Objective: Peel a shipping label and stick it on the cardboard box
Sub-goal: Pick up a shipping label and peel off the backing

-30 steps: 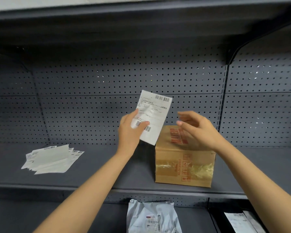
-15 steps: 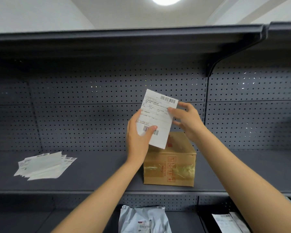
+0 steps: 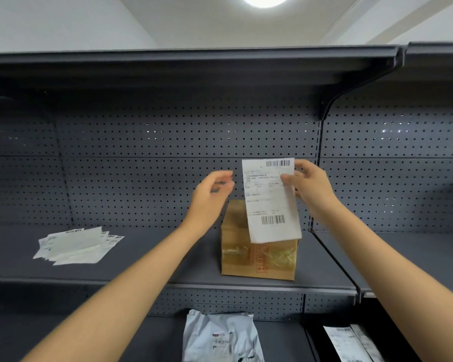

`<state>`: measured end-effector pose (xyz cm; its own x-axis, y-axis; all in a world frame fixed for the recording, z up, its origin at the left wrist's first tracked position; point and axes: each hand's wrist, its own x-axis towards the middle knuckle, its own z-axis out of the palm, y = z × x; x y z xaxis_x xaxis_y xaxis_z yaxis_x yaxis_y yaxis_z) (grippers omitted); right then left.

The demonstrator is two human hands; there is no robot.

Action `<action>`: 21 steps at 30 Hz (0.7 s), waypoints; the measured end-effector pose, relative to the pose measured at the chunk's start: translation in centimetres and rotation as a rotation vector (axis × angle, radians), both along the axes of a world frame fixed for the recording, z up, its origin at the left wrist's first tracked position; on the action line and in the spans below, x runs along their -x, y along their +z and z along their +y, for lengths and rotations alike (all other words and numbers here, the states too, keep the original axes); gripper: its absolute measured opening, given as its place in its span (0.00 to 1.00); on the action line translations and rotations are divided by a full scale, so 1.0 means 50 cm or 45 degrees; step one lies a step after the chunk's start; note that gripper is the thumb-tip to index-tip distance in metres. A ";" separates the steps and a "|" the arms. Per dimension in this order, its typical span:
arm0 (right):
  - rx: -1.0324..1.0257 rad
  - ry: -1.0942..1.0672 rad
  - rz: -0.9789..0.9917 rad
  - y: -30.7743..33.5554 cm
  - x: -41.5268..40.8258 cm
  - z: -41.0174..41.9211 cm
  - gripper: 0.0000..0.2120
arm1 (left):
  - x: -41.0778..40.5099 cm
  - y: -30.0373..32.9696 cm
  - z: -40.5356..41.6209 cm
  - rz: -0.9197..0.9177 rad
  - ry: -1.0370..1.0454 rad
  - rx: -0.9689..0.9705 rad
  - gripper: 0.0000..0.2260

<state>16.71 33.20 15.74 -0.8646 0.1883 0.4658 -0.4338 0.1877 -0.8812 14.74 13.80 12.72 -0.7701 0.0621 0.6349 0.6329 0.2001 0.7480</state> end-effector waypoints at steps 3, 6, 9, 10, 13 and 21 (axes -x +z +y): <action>-0.156 -0.009 0.046 -0.011 -0.014 0.011 0.09 | -0.002 0.037 -0.015 -0.114 -0.075 0.047 0.09; -0.225 -0.023 0.093 -0.016 -0.021 0.019 0.09 | 0.001 0.051 -0.022 -0.166 -0.105 0.141 0.07; -0.231 0.015 0.110 -0.019 -0.028 0.022 0.10 | -0.001 0.051 -0.018 -0.210 -0.131 0.207 0.07; -0.237 0.028 0.111 -0.020 -0.029 0.022 0.10 | -0.003 0.050 -0.016 -0.215 -0.150 0.220 0.06; -0.256 0.046 0.106 -0.020 -0.032 0.022 0.10 | -0.008 0.050 -0.014 -0.216 -0.197 0.237 0.06; -0.274 0.075 0.094 -0.022 -0.030 0.020 0.11 | -0.011 0.052 -0.015 -0.192 -0.234 0.232 0.08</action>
<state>18.24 34.20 14.63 -0.8334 0.0280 0.5520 -0.5112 0.3405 -0.7891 15.27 13.03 15.31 -0.8202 0.3115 0.4798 0.5552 0.2318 0.7988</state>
